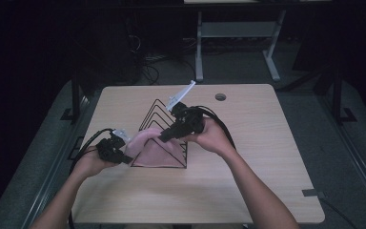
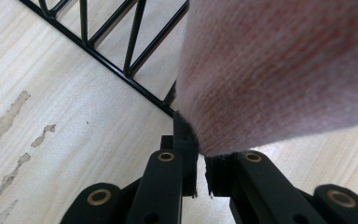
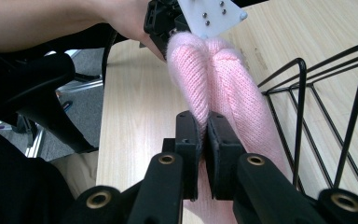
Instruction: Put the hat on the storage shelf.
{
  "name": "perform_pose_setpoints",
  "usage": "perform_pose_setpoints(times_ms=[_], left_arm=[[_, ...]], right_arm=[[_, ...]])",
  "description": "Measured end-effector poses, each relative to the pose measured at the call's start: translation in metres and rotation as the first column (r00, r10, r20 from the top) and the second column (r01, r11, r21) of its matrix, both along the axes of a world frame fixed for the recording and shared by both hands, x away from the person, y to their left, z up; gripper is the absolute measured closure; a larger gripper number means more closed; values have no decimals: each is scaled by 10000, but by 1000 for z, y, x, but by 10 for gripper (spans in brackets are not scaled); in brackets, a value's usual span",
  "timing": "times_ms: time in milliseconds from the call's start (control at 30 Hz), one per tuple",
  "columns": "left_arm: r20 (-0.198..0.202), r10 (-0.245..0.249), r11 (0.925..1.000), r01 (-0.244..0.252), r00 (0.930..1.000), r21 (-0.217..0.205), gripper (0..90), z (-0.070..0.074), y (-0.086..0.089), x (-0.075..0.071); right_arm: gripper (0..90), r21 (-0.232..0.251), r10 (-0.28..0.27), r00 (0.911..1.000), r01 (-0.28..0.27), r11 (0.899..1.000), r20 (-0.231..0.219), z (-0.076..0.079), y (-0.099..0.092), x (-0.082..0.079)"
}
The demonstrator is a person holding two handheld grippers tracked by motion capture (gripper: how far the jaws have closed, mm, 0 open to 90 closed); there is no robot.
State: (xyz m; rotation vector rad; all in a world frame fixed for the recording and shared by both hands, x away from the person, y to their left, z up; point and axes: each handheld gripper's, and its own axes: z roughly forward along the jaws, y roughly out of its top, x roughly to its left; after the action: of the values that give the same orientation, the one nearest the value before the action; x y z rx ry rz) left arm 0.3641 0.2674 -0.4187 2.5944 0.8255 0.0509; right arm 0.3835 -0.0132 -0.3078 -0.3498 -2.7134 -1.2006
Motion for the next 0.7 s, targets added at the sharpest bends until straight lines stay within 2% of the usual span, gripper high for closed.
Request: perform_pose_setpoints(times_ms=[133,200,233,267,300,400,500,700], left_arm=[[77,38,10000,-39,10000,44,837,1,1,0],[68,4,10000,-5,10000,57,814,3,1,-1],[152,-3,10000,2,9999,77,780,4,2,-1],[108,95,10000,-95,9999,24,729,5,2,-1],[15,238,9997,-238,9997,-85,707,5,2,-2],[72,368,9992,-367,9993,-160,663,8,5,-1],[26,378,9990,-377,9993,-253,647,11,6,-2],[90,370,9989,-367,9993,-276,623,14,6,-4]], right_arm=[[824,102,11,10000,-10,9999,-78,0,-2,1],[786,290,47,9999,-42,9996,-160,0,-5,1],[751,417,14,10000,-12,9991,-55,0,-6,3],[731,517,-86,9997,99,9986,-249,1,-9,2],[711,594,-84,9996,100,9982,-271,0,-11,3],[667,640,-309,9991,328,9974,-306,0,-19,6],[629,898,-598,9964,650,9938,-594,1,-30,6],[581,930,-949,9935,1004,9906,-624,1,-47,6]])
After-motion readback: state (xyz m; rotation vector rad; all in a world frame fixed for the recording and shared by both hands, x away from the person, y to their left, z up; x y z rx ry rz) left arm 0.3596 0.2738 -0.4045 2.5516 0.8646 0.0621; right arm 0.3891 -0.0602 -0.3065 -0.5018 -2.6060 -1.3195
